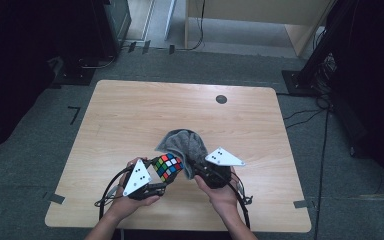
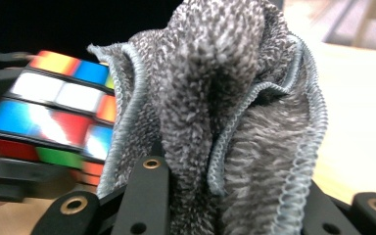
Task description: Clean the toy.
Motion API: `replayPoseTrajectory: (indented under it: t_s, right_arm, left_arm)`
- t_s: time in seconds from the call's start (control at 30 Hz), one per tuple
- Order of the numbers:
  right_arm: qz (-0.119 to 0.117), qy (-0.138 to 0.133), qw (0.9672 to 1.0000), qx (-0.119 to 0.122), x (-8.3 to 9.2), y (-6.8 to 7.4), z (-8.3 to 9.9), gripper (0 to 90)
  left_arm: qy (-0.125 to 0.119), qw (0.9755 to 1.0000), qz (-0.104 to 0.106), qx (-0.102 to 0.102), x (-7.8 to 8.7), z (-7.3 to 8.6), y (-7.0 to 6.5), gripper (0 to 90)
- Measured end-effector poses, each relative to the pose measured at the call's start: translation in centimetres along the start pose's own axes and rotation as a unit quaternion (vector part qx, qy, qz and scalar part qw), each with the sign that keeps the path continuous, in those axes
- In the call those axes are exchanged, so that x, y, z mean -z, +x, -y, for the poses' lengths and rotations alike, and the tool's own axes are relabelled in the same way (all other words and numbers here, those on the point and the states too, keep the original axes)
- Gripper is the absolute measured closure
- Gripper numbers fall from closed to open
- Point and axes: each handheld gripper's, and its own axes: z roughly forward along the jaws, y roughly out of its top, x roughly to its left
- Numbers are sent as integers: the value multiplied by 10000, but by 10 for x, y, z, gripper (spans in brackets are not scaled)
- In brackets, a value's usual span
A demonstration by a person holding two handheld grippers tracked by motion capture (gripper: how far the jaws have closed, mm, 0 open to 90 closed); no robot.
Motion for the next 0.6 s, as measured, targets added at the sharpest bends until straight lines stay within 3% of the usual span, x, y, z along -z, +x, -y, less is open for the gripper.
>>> replayPoseTrajectory:
  t_s: [0.07,0.17,0.27,0.37,0.43,0.47,0.6]
  right_arm:
    - [6,-71,9998,-204,2,-5,0,735]
    - [-260,-339,9986,-307,10,0,-7,735]
    - [-711,-519,9959,-214,14,17,-12,734]
    - [-994,-445,9940,32,11,32,-12,734]
    - [-905,-344,9952,118,6,34,-8,732]
    - [-926,-385,9950,-6,5,30,-6,732]
    - [-358,-140,9990,-213,2,7,-2,734]
  left_arm:
    - [104,9999,-53,-54,-1,1,0,339]
    - [294,9994,-156,-81,-5,5,0,339]
    - [340,9993,-152,-92,-8,5,-2,339]
    - [276,9994,-129,-182,-6,4,-5,339]
    - [231,9993,-150,-261,-4,2,-7,339]
    - [203,9993,-138,-278,-3,1,-6,339]
    - [52,9998,-53,-167,-1,-1,-4,339]
